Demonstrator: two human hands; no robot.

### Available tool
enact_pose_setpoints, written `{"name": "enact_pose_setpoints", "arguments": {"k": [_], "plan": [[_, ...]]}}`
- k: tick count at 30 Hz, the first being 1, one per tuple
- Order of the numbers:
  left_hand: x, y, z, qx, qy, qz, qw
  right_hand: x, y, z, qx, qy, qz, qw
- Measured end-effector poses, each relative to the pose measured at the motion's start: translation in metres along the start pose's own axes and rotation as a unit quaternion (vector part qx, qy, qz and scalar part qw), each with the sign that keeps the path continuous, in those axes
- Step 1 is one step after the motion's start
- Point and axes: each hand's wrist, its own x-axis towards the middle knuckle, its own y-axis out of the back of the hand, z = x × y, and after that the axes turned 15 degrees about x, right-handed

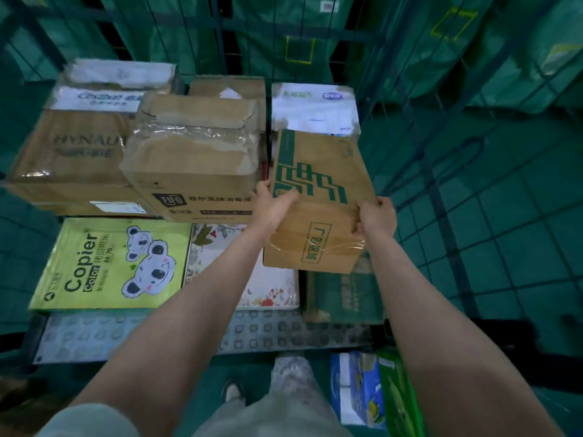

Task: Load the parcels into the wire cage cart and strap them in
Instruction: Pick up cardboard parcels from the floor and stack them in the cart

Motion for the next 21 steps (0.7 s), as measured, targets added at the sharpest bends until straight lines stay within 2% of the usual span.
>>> {"name": "enact_pose_setpoints", "arguments": {"k": [7,16,21], "plan": [[0.083,-0.022,0.036,0.007,0.021,0.048,0.999,0.070,-0.037,-0.027,0.018,-0.010,0.001,1.000],[0.174,-0.022,0.072,0.082,-0.011,0.045,0.996,0.111,-0.067,-0.049,0.080,0.038,0.061,0.994],[0.231,-0.032,0.077,0.076,-0.045,0.062,0.994,0.112,-0.104,-0.039,0.123,-0.023,0.099,0.987]]}}
